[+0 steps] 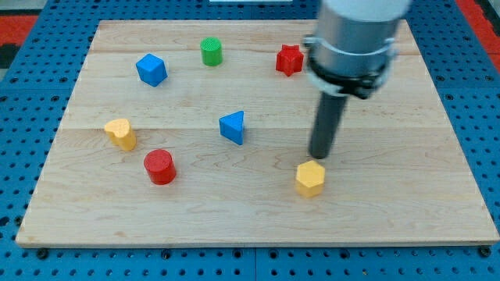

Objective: Push the blue triangle slightly towards top

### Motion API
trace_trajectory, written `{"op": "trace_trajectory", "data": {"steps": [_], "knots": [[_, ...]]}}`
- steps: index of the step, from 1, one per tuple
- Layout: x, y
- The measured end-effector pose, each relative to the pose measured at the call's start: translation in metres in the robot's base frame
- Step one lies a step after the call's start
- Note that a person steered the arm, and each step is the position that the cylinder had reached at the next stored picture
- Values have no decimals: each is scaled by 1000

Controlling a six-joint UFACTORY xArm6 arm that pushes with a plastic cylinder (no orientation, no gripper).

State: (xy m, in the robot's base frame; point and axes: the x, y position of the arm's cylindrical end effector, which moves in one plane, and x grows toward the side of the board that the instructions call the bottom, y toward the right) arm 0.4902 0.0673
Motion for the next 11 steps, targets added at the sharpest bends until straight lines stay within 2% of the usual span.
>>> {"op": "trace_trajectory", "data": {"steps": [3, 4, 5, 11], "knots": [[-3, -78], [-32, -75], [-39, -79], [-38, -74]]}}
